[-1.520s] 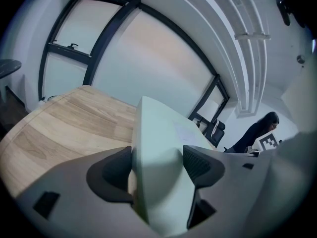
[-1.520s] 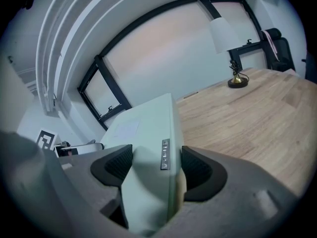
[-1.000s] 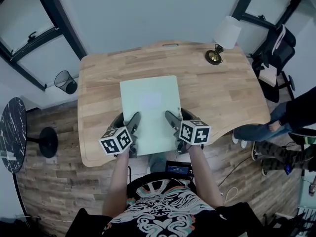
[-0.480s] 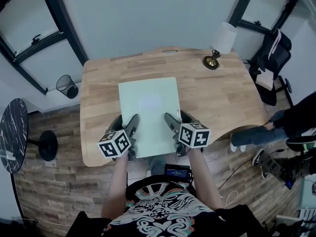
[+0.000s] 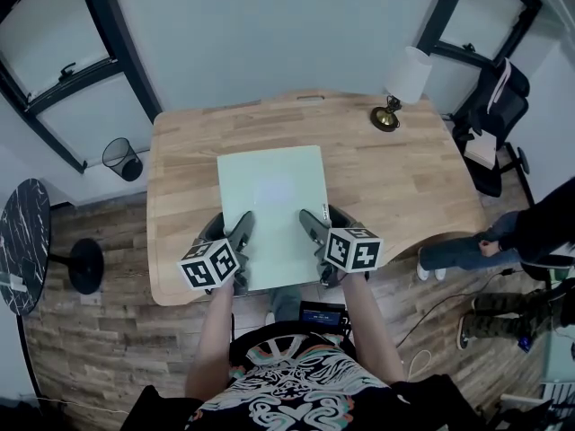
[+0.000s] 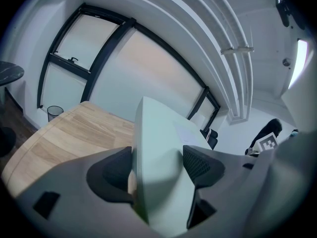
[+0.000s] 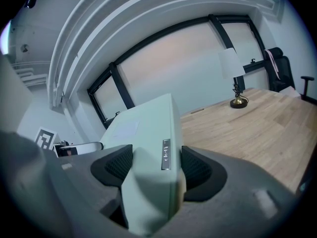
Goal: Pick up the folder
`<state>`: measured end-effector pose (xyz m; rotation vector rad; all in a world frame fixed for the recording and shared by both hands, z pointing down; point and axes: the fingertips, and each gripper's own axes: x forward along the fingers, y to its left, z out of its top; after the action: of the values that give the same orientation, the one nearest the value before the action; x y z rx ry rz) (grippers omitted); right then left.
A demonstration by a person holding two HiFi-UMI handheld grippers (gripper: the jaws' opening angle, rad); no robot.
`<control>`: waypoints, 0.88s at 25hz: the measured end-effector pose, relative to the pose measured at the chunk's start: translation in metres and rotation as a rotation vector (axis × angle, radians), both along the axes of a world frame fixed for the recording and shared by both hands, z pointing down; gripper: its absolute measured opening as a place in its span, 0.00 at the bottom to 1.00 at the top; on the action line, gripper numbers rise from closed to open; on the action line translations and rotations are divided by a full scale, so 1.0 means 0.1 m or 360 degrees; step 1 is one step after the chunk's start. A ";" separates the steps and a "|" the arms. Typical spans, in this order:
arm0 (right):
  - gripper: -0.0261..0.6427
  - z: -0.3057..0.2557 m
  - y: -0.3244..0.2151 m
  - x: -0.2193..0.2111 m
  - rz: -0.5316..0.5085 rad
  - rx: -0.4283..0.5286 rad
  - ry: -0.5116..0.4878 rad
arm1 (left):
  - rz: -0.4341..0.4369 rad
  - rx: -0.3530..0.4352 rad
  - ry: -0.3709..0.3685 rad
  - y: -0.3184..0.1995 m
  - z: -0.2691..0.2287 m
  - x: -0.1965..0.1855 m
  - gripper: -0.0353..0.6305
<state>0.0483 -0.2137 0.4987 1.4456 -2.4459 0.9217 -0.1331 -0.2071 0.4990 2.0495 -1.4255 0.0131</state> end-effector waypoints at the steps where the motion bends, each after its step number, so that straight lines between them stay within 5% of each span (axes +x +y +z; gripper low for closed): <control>1: 0.50 0.00 0.00 0.00 0.0002 -0.0002 0.0000 | 0.0001 -0.0001 -0.0001 0.00 0.00 0.00 0.51; 22: 0.49 0.10 0.02 -0.06 0.0011 -0.0029 -0.0060 | 0.0006 -0.0021 -0.0017 0.02 0.05 -0.06 0.51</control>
<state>0.0426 -0.2117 0.5085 1.4443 -2.4541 0.9787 -0.1396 -0.2055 0.5037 2.0444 -1.4246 0.0350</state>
